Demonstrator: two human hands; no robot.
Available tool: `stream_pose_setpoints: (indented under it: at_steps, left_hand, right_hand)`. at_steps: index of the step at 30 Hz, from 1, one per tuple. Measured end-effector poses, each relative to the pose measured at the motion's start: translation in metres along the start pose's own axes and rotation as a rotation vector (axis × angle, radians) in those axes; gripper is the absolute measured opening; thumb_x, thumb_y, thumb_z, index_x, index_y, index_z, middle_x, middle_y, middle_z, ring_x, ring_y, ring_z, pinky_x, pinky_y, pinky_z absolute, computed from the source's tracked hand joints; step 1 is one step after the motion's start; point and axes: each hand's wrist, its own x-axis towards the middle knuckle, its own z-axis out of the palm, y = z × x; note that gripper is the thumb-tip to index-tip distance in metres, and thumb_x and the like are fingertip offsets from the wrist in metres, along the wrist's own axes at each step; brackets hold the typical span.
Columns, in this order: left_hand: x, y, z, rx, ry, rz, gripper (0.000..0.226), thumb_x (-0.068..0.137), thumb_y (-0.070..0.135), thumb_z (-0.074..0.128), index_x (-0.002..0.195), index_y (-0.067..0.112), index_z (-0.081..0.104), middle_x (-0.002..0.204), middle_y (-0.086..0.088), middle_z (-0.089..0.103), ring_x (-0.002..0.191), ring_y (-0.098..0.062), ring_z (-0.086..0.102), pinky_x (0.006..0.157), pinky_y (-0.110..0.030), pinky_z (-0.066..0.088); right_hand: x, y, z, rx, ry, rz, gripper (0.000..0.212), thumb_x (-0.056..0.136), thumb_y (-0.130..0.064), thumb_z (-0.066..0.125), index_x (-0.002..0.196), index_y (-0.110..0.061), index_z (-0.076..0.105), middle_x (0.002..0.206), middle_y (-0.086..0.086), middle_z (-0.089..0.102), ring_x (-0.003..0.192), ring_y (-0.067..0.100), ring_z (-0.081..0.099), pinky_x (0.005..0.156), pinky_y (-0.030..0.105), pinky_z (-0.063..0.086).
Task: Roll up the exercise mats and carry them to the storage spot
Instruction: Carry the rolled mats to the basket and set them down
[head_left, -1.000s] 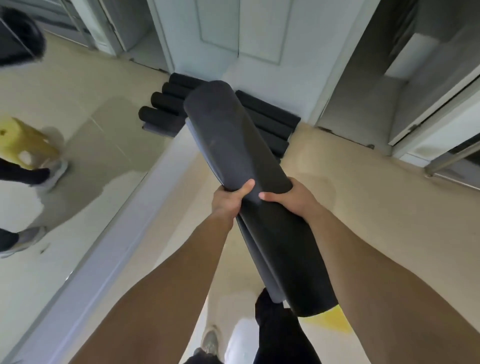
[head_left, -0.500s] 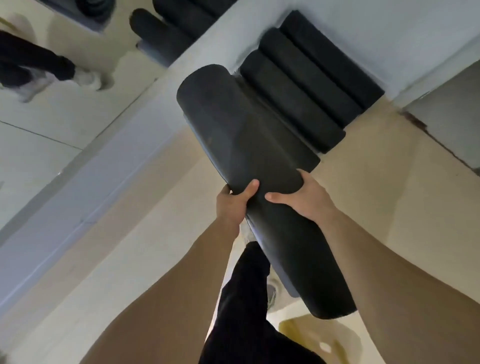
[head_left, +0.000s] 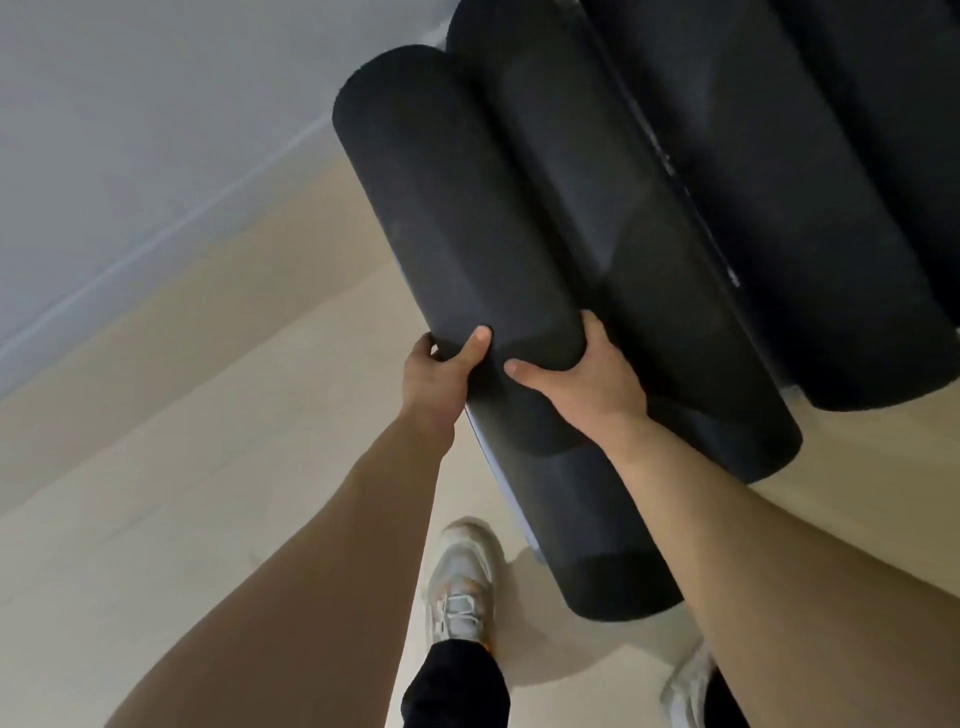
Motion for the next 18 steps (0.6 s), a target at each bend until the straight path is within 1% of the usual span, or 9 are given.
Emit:
stream_pose_setpoints:
  at_steps: [2, 3, 5, 9, 11, 12, 14, 16, 18]
  left_hand:
    - [0.032, -0.012, 0.014, 0.077, 0.005, 0.009, 0.067, 0.08, 0.045, 0.084, 0.136, 0.023, 0.054, 0.13, 0.007, 0.065, 0.116, -0.018, 0.063, 0.103, -0.046, 0.052]
    - [0.043, -0.019, 0.019, 0.097, 0.01, 0.034, 0.071, 0.079, 0.045, 0.086, 0.138, 0.025, 0.05, 0.132, 0.008, 0.063, 0.118, -0.018, 0.061, 0.103, -0.044, 0.052]
    - [0.055, -0.03, 0.029, 0.05, 0.035, 0.096, 0.076, 0.072, 0.044, 0.09, 0.135, 0.029, 0.051, 0.129, 0.01, 0.066, 0.118, -0.015, 0.063, 0.103, -0.039, 0.053]
    - [0.051, -0.03, 0.049, 0.057, 0.123, 0.129, 0.075, 0.062, 0.053, 0.088, 0.127, 0.033, 0.054, 0.121, 0.014, 0.07, 0.112, -0.013, 0.067, 0.1, -0.039, 0.055]
    - [0.045, -0.024, 0.058, 0.083, 0.144, 0.126, 0.073, 0.059, 0.056, 0.085, 0.122, 0.035, 0.055, 0.115, 0.013, 0.071, 0.106, -0.015, 0.068, 0.095, -0.04, 0.058]
    - [0.044, -0.022, 0.062, 0.106, 0.15, 0.116, 0.068, 0.061, 0.055, 0.084, 0.119, 0.035, 0.054, 0.112, 0.012, 0.071, 0.103, -0.016, 0.069, 0.093, -0.041, 0.059]
    - [0.046, -0.022, 0.066, 0.116, 0.164, 0.095, 0.06, 0.069, 0.048, 0.084, 0.118, 0.033, 0.054, 0.11, 0.01, 0.071, 0.101, -0.018, 0.069, 0.091, -0.042, 0.059]
    - [0.05, -0.022, 0.074, 0.049, 0.12, 0.114, 0.058, 0.074, 0.041, 0.085, 0.123, 0.032, 0.055, 0.114, 0.009, 0.071, 0.105, -0.018, 0.068, 0.096, -0.042, 0.057]
    - [0.054, -0.023, 0.084, -0.013, 0.047, 0.128, 0.056, 0.081, 0.032, 0.085, 0.129, 0.029, 0.056, 0.117, 0.01, 0.071, 0.109, -0.015, 0.066, 0.101, -0.04, 0.054]
  right_hand:
    - [0.028, 0.003, 0.02, -0.168, 0.033, -0.075, 0.108, 0.082, -0.069, 0.068, 0.162, -0.029, 0.006, 0.162, 0.01, 0.031, 0.143, 0.037, 0.039, 0.113, 0.051, 0.041]
    - [0.033, 0.005, 0.028, -0.255, 0.054, -0.121, 0.102, 0.089, -0.063, 0.063, 0.163, -0.027, 0.002, 0.164, 0.013, 0.025, 0.145, 0.037, 0.035, 0.115, 0.05, 0.039]
    - [0.036, 0.013, 0.031, -0.363, 0.115, -0.223, 0.093, 0.097, -0.056, 0.056, 0.163, -0.025, -0.001, 0.166, 0.014, 0.021, 0.146, 0.037, 0.033, 0.115, 0.048, 0.038]
    - [0.031, 0.021, 0.009, -0.473, 0.111, -0.361, 0.073, 0.104, -0.039, 0.05, 0.163, -0.031, 0.007, 0.17, 0.009, 0.015, 0.15, 0.031, 0.029, 0.113, 0.044, 0.038]
    - [0.026, 0.01, 0.0, -0.528, 0.091, -0.507, 0.067, 0.104, -0.031, 0.049, 0.163, -0.029, 0.015, 0.169, 0.007, 0.019, 0.152, 0.027, 0.026, 0.115, 0.042, 0.039]
    - [0.025, 0.004, -0.002, -0.52, 0.062, -0.566, 0.066, 0.104, -0.029, 0.048, 0.163, -0.028, 0.018, 0.169, 0.006, 0.021, 0.152, 0.026, 0.025, 0.115, 0.042, 0.039]
    - [0.03, -0.005, -0.009, -0.534, 0.013, -0.587, 0.063, 0.103, -0.027, 0.047, 0.161, -0.028, 0.023, 0.167, 0.005, 0.023, 0.15, 0.026, 0.027, 0.114, 0.044, 0.039]
    - [0.04, 0.0, -0.02, -0.627, 0.074, -0.627, 0.061, 0.101, -0.025, 0.052, 0.158, -0.027, 0.032, 0.163, 0.001, 0.028, 0.145, 0.027, 0.033, 0.111, 0.046, 0.042]
    - [0.052, 0.015, -0.033, -0.765, 0.146, -0.678, 0.064, 0.097, -0.024, 0.061, 0.156, -0.027, 0.037, 0.16, 0.0, 0.032, 0.142, 0.028, 0.036, 0.106, 0.044, 0.047]
